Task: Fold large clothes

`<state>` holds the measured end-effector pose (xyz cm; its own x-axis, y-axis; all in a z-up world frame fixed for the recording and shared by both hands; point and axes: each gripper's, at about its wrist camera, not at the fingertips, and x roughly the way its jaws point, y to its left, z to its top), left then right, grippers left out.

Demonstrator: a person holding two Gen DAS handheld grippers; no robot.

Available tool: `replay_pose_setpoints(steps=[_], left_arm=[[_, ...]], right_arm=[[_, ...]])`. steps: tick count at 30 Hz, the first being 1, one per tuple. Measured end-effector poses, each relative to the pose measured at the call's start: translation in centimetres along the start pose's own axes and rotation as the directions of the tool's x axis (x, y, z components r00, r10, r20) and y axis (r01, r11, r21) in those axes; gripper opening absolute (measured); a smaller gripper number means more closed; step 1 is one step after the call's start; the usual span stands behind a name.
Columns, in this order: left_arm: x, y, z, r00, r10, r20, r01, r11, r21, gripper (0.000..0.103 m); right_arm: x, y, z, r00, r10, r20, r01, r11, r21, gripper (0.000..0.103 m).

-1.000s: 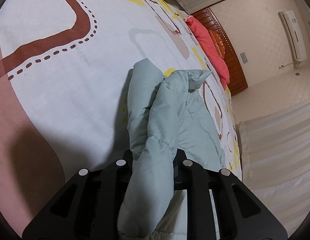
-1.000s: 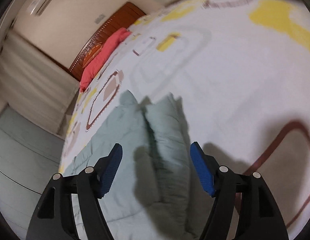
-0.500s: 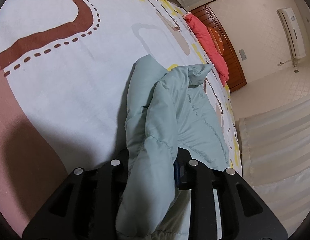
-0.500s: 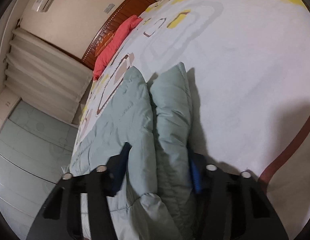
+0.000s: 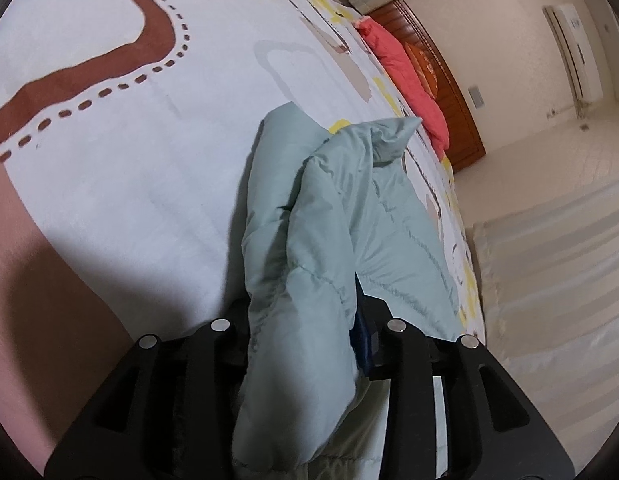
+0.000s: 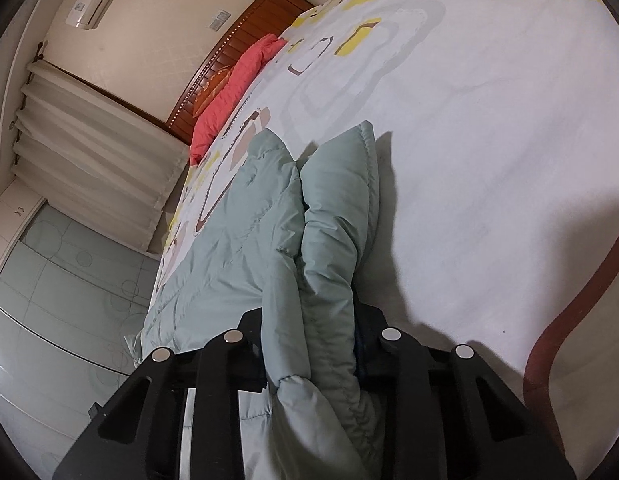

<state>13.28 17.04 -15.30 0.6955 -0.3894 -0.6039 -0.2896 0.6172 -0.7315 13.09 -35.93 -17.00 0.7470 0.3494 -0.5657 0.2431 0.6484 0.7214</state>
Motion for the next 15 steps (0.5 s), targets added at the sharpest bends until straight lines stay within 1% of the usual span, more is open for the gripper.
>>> replay_pose_setpoints(steps=[2, 4, 6, 8, 10, 12, 15], left_arm=[[-0.2, -0.6, 0.0, 1.0, 0.008, -0.006, -0.008, 1.0, 0.022, 0.026], [-0.7, -1.6, -0.1, 1.0, 0.027, 0.007, -0.027, 0.998, 0.063, 0.019], [-1.4, -2.8, -0.5, 0.999, 0.04, 0.03, -0.042, 0.994, 0.1, 0.016], [-2.0, -3.9, -0.8, 0.999, 0.024, 0.047, -0.028, 0.994, 0.101, 0.014], [-2.8, -5.4, -1.0, 0.998, -0.012, 0.066, 0.004, 0.994, 0.111, 0.013], [-3.6, -7.7, -1.4, 0.996, -0.041, 0.079, 0.028, 0.988, 0.152, 0.013], [-3.9, -10.5, -2.4, 0.995, -0.07, 0.077, 0.053, 0.978, 0.203, 0.013]], right_arm=[[-0.1, 0.0, -0.1, 1.0, -0.002, 0.004, 0.002, 1.0, -0.006, 0.03], [-0.2, 0.0, -0.2, 1.0, -0.002, 0.008, 0.002, 1.0, -0.009, 0.029], [-0.3, -0.1, -0.2, 1.0, -0.001, 0.01, 0.001, 1.0, -0.008, 0.029], [-0.4, -0.1, -0.2, 1.0, -0.001, 0.011, 0.001, 1.0, -0.007, 0.028], [-0.4, -0.1, -0.2, 1.0, -0.001, 0.014, 0.002, 1.0, -0.009, 0.028], [-0.5, -0.1, -0.2, 1.0, -0.003, 0.018, 0.003, 1.0, -0.01, 0.028], [-0.7, -0.1, -0.3, 1.0, -0.007, 0.023, 0.008, 1.0, -0.012, 0.027]])
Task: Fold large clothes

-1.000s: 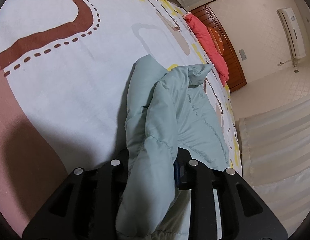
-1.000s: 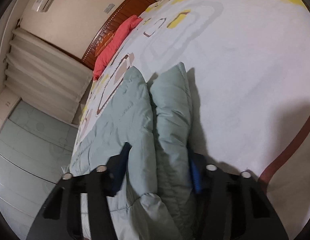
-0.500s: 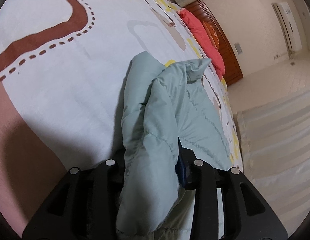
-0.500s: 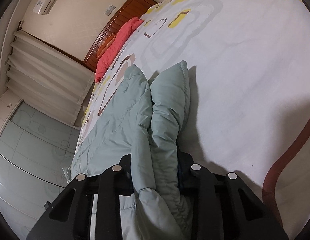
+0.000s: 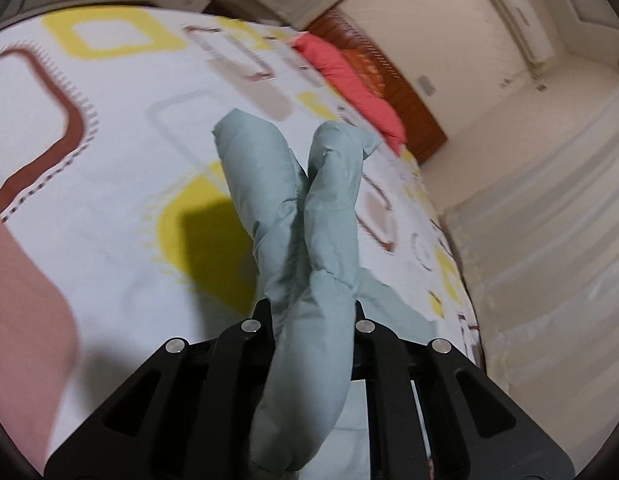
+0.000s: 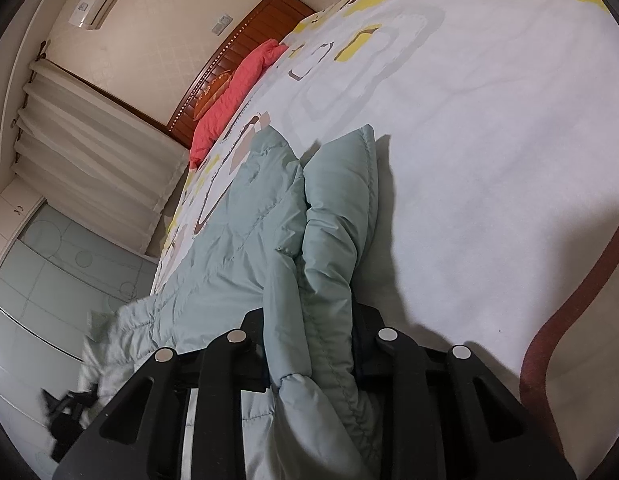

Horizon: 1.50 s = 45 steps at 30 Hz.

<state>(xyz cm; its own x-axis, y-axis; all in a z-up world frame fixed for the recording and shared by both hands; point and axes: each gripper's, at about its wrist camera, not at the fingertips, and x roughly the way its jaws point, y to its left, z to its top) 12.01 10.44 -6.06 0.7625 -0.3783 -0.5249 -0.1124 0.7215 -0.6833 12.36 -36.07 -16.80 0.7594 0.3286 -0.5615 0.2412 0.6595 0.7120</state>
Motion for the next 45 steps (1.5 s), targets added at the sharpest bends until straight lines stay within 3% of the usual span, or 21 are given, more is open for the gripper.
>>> replay_pose_setpoints(steps=[6, 16, 33, 45], left_arm=[[1.8, -5.7, -2.1, 0.999, -0.035, -0.041, 0.039, 0.994, 0.102, 0.013], [6.6, -11.6, -7.6, 0.992, 0.017, -0.129, 0.021, 0.959, 0.283, 0.012], [12.1, -17.5, -13.6, 0.979, 0.091, -0.184, 0.001, 0.893, 0.45, 0.012], [14.4, -18.7, -16.7, 0.974, 0.135, -0.184, -0.014, 0.841, 0.541, 0.012]], right_arm=[[-0.3, -0.1, -0.1, 1.0, -0.002, 0.003, 0.002, 1.0, 0.002, 0.026], [-0.6, 0.1, -0.3, 1.0, -0.03, 0.002, 0.031, 1.0, -0.007, 0.026], [0.0, 1.3, -0.3, 0.998, -0.062, -0.016, 0.061, 0.998, -0.035, 0.026], [0.5, 1.3, 0.3, 0.998, -0.052, -0.033, 0.051, 0.998, -0.037, 0.025]])
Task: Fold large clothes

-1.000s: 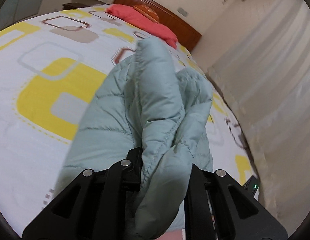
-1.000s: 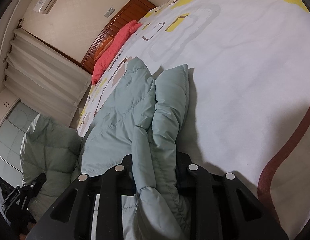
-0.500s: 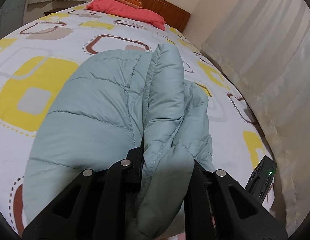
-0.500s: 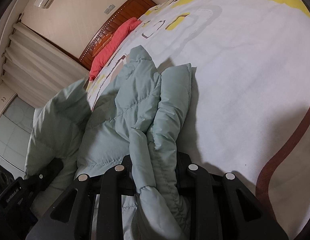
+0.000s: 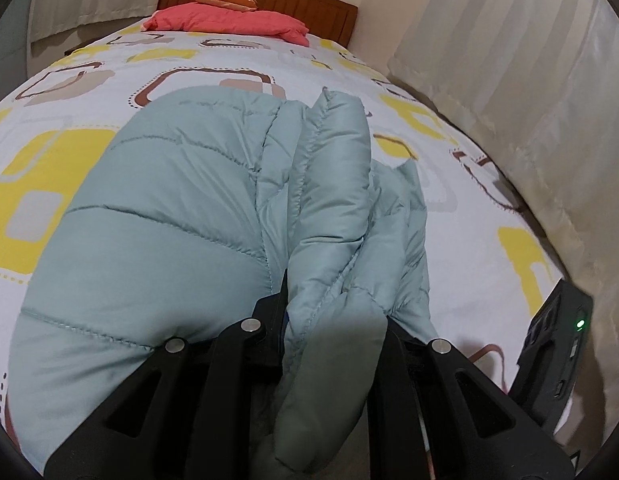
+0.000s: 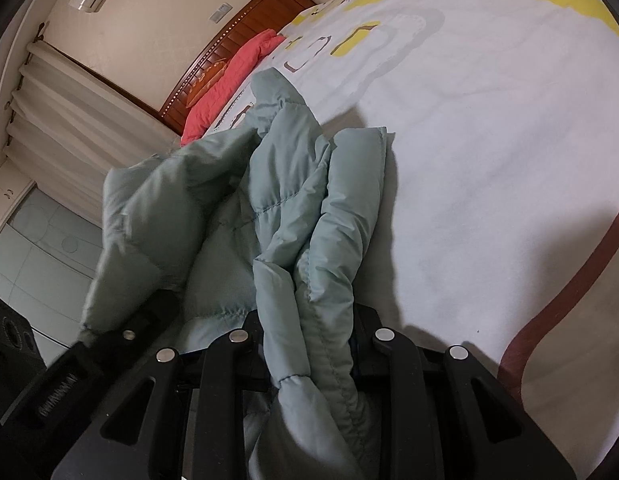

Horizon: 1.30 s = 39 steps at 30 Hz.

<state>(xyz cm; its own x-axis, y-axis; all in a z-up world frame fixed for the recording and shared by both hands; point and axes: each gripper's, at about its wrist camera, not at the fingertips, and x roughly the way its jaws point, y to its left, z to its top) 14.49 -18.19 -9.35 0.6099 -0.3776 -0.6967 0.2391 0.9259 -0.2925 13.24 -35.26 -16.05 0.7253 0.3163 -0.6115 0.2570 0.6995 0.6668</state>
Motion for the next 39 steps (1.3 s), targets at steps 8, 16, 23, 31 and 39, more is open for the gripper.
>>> replay_pose_setpoints(steps=[8, 16, 23, 31, 39], left_arm=[[1.3, -0.9, -1.1, 1.0, 0.029, 0.002, -0.029, 0.998, 0.059, 0.012], [2.0, -0.9, -1.1, 1.0, 0.021, -0.01, -0.02, 0.999, 0.049, 0.012], [1.8, -0.9, -1.1, 1.0, 0.007, -0.005, -0.007, 0.998, 0.056, 0.012], [0.5, -1.2, -1.0, 0.999, -0.035, -0.005, 0.036, 0.998, 0.059, 0.038], [-2.9, -2.6, -0.7, 0.993, -0.113, 0.017, 0.112, 0.992, 0.06, 0.067]], right_arm=[[0.4, -0.4, 0.4, 1.0, 0.009, -0.006, -0.009, 1.0, 0.002, 0.023], [0.5, -0.6, 0.4, 1.0, 0.012, -0.007, -0.012, 1.0, 0.006, 0.023], [0.4, -0.7, 0.4, 1.0, 0.014, -0.013, -0.014, 1.0, 0.003, 0.026], [-0.8, -0.7, 0.5, 1.0, -0.004, -0.004, 0.004, 1.0, 0.005, 0.037], [-4.4, -1.2, 1.0, 0.996, -0.068, 0.055, 0.068, 0.998, -0.002, 0.055]])
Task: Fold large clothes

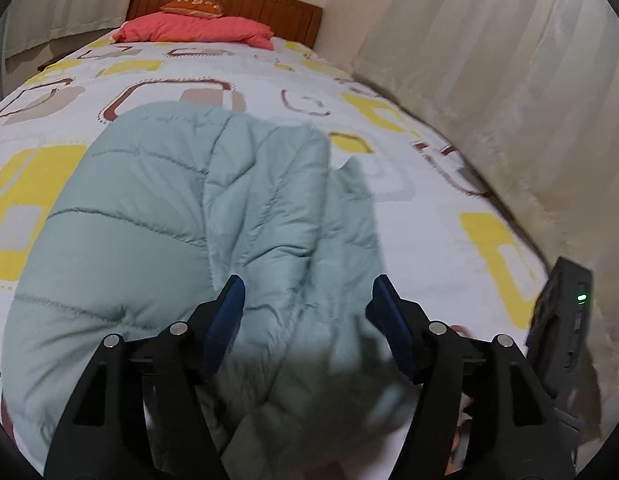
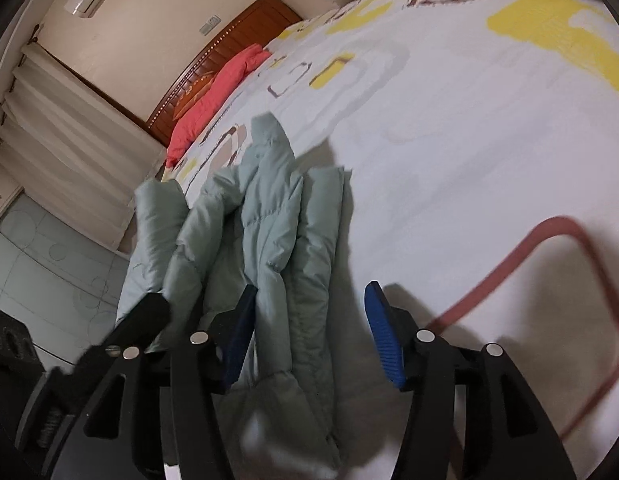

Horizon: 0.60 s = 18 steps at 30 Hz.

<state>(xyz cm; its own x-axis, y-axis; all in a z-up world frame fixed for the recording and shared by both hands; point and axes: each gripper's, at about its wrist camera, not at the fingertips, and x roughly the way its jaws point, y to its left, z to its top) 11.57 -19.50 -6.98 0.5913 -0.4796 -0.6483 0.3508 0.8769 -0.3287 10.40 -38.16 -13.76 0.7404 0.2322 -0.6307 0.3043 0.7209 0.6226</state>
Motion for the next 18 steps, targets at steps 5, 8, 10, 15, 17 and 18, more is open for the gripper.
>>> replay_pose_setpoints(steps=[5, 8, 10, 15, 17, 18], left_arm=[[-3.6, -0.4, 0.6, 0.998, -0.017, 0.058, 0.016, 1.0, 0.02, 0.07], [-6.3, 1.6, 1.5, 0.994, -0.001, 0.112, 0.004, 1.0, -0.025, 0.072], [-7.6, 3.4, 2.0, 0.989, 0.025, 0.148, -0.015, 0.998, -0.065, 0.078], [-8.2, 9.5, 2.2, 0.979, 0.132, 0.155, -0.104, 0.979, -0.176, 0.079], [-7.7, 11.5, 1.8, 0.979, 0.156, 0.132, -0.125, 0.969, -0.215, 0.079], [-7.4, 12.5, 1.5, 0.978, 0.171, 0.117, -0.14, 0.963, -0.231, 0.079]], right_arm=[[-1.9, 1.0, 0.0, 1.0, 0.006, 0.02, -0.006, 1.0, -0.019, 0.055], [-2.7, 2.3, -0.1, 0.999, 0.028, 0.033, -0.027, 0.999, -0.035, 0.055], [-3.0, 3.4, -0.2, 0.998, 0.054, 0.035, -0.052, 0.998, -0.047, 0.057], [-1.3, 5.8, -0.6, 0.994, 0.113, -0.008, -0.113, 0.992, -0.054, 0.063], [-0.1, 6.5, -1.0, 0.991, 0.126, -0.038, -0.128, 0.99, -0.055, 0.064], [0.7, 7.0, -1.2, 0.99, 0.13, -0.061, -0.133, 0.989, -0.057, 0.064]])
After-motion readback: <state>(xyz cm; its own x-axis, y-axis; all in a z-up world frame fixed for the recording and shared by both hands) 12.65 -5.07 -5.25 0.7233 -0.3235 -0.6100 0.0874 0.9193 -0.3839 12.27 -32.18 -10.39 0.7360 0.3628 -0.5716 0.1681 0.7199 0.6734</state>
